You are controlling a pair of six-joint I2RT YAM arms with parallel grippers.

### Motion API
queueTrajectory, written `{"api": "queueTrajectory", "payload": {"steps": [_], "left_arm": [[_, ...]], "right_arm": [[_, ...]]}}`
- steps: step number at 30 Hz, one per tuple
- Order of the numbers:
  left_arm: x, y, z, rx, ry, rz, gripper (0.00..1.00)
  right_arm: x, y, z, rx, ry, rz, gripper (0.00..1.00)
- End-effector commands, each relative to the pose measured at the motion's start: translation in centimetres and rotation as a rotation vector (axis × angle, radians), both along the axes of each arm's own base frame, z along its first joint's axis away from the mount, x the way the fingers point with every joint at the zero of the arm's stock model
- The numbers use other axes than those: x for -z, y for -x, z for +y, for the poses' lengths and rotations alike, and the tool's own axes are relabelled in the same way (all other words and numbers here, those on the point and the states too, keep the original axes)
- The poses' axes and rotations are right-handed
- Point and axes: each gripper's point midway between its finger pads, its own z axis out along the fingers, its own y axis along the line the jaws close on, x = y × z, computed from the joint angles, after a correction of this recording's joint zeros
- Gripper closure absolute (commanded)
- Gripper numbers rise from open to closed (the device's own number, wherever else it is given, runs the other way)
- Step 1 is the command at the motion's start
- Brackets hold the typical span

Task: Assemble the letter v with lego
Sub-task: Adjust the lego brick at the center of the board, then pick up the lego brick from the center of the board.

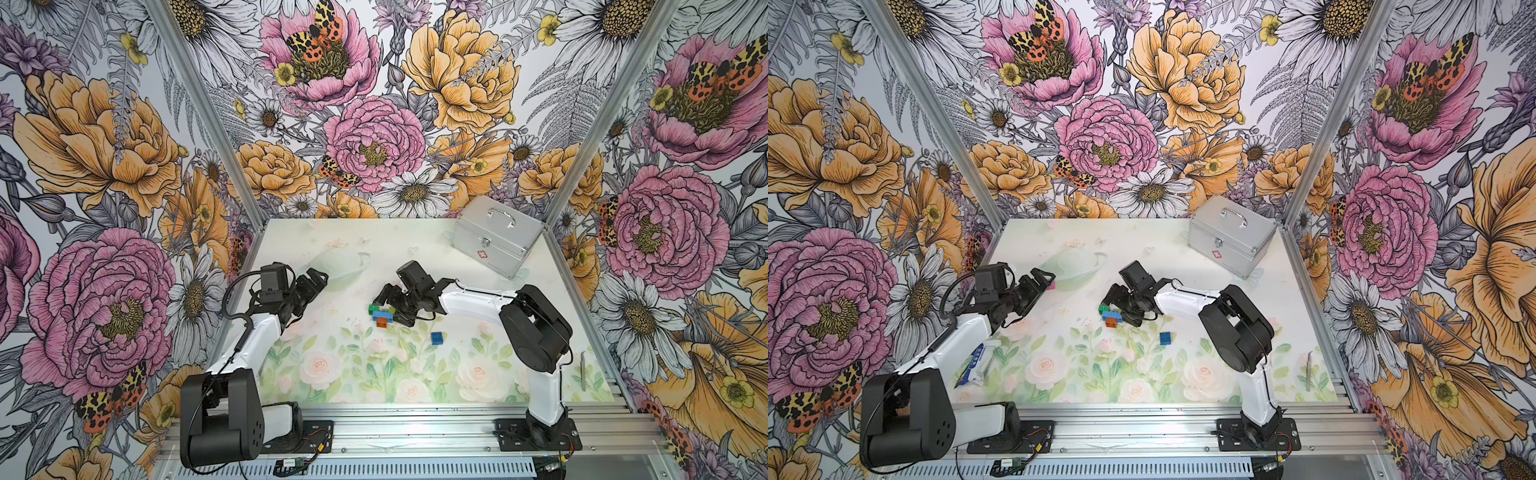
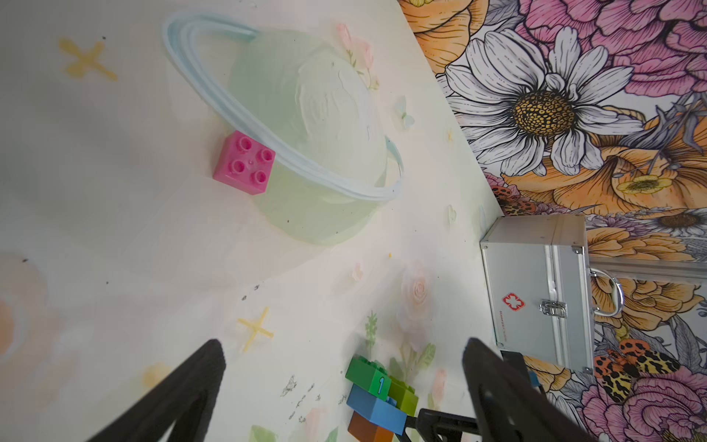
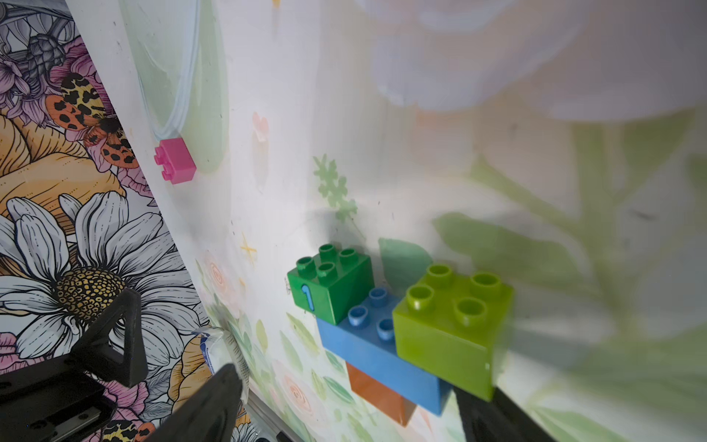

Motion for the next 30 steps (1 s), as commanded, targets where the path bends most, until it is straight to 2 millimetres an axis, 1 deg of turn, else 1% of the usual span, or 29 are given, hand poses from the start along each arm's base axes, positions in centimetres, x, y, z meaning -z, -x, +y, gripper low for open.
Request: {"api": "queueTrajectory", "payload": {"steps": [1,5,7,9,11,12,13,16,17,19,22,23,24,26,30], "left_arm": [[0.6,0.4,-1.3,0.040,0.006,0.028,0.01],[0.4,0.0,-3.5,0.113,-0.017,0.031,0.01],[0.8,-0.1,-4.2,0.138,-0.060,0.063,0.01],[1.6,-0.2,-3.8,0.128,-0.105,0.111,0.01],[2.2,-0.7,-2.9,0.108,-0.135,0.149,0.01],[2.5,-1.0,-2.1,0.092,-0.159,0.178,0.01],[2.7,-1.4,-1.4,0.082,-0.183,0.206,0.01],[3.4,-2.5,1.1,0.040,-0.311,0.303,0.04],[3.6,-2.9,1.6,0.035,-0.338,0.327,0.06],[4.1,-4.0,2.5,0.026,-0.367,0.360,0.15],[5.2,-5.7,3.4,0.049,-0.417,0.414,0.22],[6.1,-6.1,3.5,0.072,-0.432,0.449,0.25],[6.6,-6.4,3.6,0.087,-0.448,0.469,0.28],[7.0,-7.1,3.8,0.099,-0.479,0.479,0.30],[7.9,-8.0,3.8,0.139,-0.516,0.509,0.29]], "right_arm": [[-1.0,0.2,-2.7,-0.033,0.104,-0.041,0.10],[-1.8,2.4,-6.9,-0.143,0.321,-0.055,0.16],[-2.0,3.6,-9.1,-0.169,0.398,-0.057,0.20],[-2.1,4.5,-11.3,-0.164,0.474,-0.062,0.26],[-2.0,5.4,-13.3,-0.175,0.543,-0.061,0.27],[-2.1,5.7,-14.3,-0.173,0.583,-0.061,0.27],[-2.1,6.1,-14.9,-0.180,0.600,-0.060,0.28],[-2.3,6.7,-16.1,-0.176,0.620,-0.063,0.29],[-2.3,6.7,-16.5,-0.171,0.629,-0.068,0.29],[-2.4,6.5,-16.9,-0.157,0.637,-0.074,0.29],[-2.9,5.8,-16.8,-0.153,0.640,-0.095,0.27],[-3.0,5.6,-16.7,-0.156,0.642,-0.104,0.27],[-3.2,5.3,-16.6,-0.158,0.642,-0.114,0.26],[-3.5,4.9,-16.6,-0.164,0.647,-0.131,0.25],[-4.3,4.1,-16.5,-0.162,0.640,-0.158,0.22]]}}
